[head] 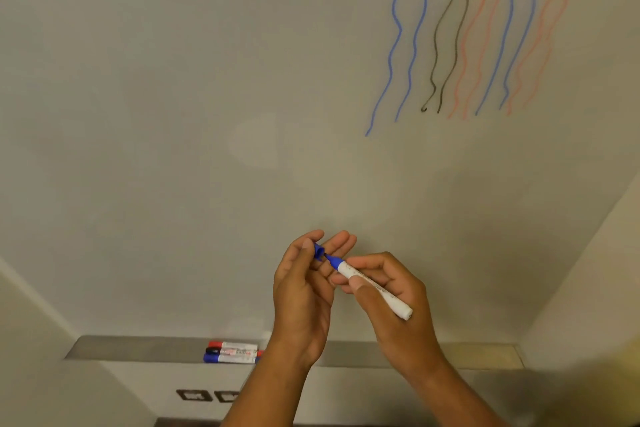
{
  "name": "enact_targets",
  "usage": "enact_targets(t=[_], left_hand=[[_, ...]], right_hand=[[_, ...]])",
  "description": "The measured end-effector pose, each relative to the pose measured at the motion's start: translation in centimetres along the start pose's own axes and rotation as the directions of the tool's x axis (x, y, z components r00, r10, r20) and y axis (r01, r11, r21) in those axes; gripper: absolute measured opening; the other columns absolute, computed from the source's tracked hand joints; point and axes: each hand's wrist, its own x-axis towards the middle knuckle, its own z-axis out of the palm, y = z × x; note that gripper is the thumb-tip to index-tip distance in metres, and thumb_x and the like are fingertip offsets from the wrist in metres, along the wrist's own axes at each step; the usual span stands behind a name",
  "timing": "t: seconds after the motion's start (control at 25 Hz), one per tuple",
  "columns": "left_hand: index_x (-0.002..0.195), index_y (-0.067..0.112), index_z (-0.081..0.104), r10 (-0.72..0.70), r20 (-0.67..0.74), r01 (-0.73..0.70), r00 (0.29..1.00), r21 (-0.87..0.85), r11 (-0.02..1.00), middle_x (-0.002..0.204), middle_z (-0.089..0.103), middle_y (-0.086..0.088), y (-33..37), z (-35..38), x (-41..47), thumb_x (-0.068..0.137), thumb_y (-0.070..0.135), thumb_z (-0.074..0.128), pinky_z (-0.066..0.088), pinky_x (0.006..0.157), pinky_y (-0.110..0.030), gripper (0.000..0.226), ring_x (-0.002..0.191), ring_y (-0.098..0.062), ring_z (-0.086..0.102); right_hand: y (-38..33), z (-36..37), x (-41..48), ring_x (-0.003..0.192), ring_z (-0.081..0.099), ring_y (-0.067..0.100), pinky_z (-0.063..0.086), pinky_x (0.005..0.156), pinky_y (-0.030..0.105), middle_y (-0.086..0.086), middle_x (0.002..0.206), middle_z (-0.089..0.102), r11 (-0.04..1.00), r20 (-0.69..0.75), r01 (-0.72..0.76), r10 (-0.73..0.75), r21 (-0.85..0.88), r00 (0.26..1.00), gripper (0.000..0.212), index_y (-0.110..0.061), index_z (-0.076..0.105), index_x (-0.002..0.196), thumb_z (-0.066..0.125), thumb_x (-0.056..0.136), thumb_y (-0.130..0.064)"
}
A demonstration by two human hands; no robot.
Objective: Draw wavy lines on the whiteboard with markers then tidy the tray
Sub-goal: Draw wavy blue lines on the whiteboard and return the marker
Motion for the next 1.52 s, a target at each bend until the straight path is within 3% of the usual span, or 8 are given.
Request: enact_targets(t=[0.24,0.4,0.6,0.72,1.0,1.24,1.4,1.52], left_hand=[[0.132,0.001,0.055,-0.085,0.008,0.085,0.996,-0.013,0.996,0.124,0.074,-0.028,-1.6,-0.8,-1.6,0.113,0.02,0.041,0.05,0.109,-0.051,0.031,0.12,-0.039,0.072],[0.129,0.002,0.057,-0.119,0.001,0.119,0.993,0.003,0.993,0.123,0.073,-0.029,-2.8,-2.1,-2.5,0.112,0.019,0.042,0.059,0.103,-0.048,0.028,0.12,-0.039,0.072],[0.125,0.002,0.06,-0.154,-0.013,0.154,0.988,0.011,0.988,0.122,0.072,-0.032,-4.0,-3.2,-3.3,0.102,0.024,0.052,0.06,0.103,-0.046,0.032,0.119,-0.041,0.072],[0.126,0.001,0.06,-0.173,-0.032,0.173,0.984,0.012,0.985,0.123,0.072,-0.032,-5.0,-3.8,-3.6,0.106,0.021,0.05,0.061,0.101,-0.044,0.03,0.119,-0.041,0.072],[0.123,0.001,0.06,-0.199,-0.065,0.201,0.978,0.023,0.979,0.122,0.074,-0.03,-6.6,-3.9,-4.2,0.112,0.018,0.044,0.058,0.104,-0.047,0.025,0.119,-0.039,0.072],[0.123,0.002,0.06,-0.196,-0.045,0.198,0.98,0.027,0.98,0.122,0.074,-0.028,-7.6,-3.2,-4.1,0.112,0.017,0.044,0.054,0.108,-0.047,0.025,0.121,-0.037,0.072],[0.126,0.001,0.06,-0.208,-0.005,0.208,0.978,0.046,0.977,0.124,0.073,-0.028,-7.9,-4.2,-3.9,0.112,0.017,0.044,0.061,0.101,-0.039,0.027,0.121,-0.036,0.072],[0.131,-0.001,0.059,-0.21,-0.022,0.211,0.978,0.079,0.974,0.124,0.073,-0.028,-8.3,-6.1,-3.5,0.112,0.018,0.045,0.061,0.101,-0.043,0.03,0.12,-0.038,0.072]], right_hand=[[2.0,-0.3,-2.2,0.1,0.076,0.026,0.064,0.084,0.039,0.001,0.105,0.078,0.997,0.002,-0.054,0.054,-0.056,0.999,0.015,-0.017,0.07,0.111,0.066,0.098,-0.01],[2.8,-0.5,-3.7,0.099,0.076,0.024,0.064,0.084,0.039,-0.003,0.104,0.078,0.993,0.003,-0.1,0.1,-0.067,0.995,0.017,-0.017,0.07,0.111,0.066,0.097,-0.006],[3.6,-0.6,-4.9,0.1,0.075,0.029,0.064,0.085,0.045,0.003,0.106,0.077,0.988,0.011,-0.146,0.147,-0.039,0.989,0.015,-0.014,0.07,0.111,0.066,0.098,-0.009],[3.9,-0.4,-5.5,0.102,0.075,0.027,0.063,0.086,0.042,-0.001,0.108,0.076,0.987,0.022,-0.159,0.16,-0.039,0.987,0.017,-0.018,0.07,0.113,0.065,0.097,-0.018],[5.2,0.0,-7.0,0.102,0.074,0.023,0.062,0.088,0.034,-0.004,0.107,0.075,0.985,-0.018,-0.171,0.17,-0.036,0.985,0.017,-0.014,0.068,0.112,0.059,0.101,-0.005],[4.9,-0.4,-7.1,0.099,0.074,0.018,0.059,0.082,0.024,-0.01,0.099,0.076,0.982,-0.101,-0.187,0.188,0.019,0.977,0.015,-0.012,0.067,0.107,0.058,0.097,-0.017],[5.2,-1.0,-7.1,0.097,0.075,0.02,0.058,0.078,0.022,-0.004,0.104,0.076,0.973,-0.066,-0.228,0.229,0.03,0.971,0.018,-0.01,0.068,0.11,0.061,0.096,-0.018],[5.5,-1.9,-7.3,0.096,0.073,0.023,0.057,0.078,0.024,0.004,0.105,0.076,0.94,0.029,-0.338,0.337,0.039,0.941,0.026,-0.011,0.07,0.12,0.062,0.098,-0.023]])
